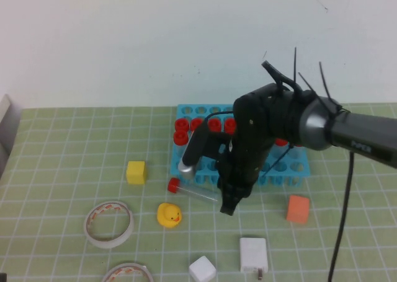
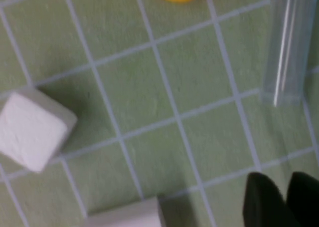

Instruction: Place the test tubes

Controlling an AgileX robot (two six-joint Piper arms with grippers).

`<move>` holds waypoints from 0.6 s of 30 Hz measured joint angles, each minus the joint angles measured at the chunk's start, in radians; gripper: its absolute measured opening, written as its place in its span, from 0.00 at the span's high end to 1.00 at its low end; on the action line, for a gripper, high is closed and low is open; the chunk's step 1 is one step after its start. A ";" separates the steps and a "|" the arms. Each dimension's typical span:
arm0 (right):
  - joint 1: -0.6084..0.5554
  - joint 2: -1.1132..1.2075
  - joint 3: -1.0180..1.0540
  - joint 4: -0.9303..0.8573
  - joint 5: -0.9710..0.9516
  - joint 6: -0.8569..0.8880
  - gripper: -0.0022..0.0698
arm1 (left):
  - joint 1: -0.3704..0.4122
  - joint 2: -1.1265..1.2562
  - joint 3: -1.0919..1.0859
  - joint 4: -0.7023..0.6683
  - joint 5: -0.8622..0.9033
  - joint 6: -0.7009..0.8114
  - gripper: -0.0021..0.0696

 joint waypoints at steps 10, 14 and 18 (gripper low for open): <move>0.000 0.087 -0.116 0.126 0.011 -0.008 0.36 | 0.000 0.000 0.006 0.000 -0.031 -0.001 0.97; 0.000 0.125 -0.136 0.149 0.007 -0.008 0.33 | 0.000 0.000 0.006 -0.015 -0.047 -0.001 0.97; 0.001 0.156 -0.156 0.131 0.011 0.011 0.33 | 0.000 0.000 0.006 -0.021 -0.053 -0.001 0.97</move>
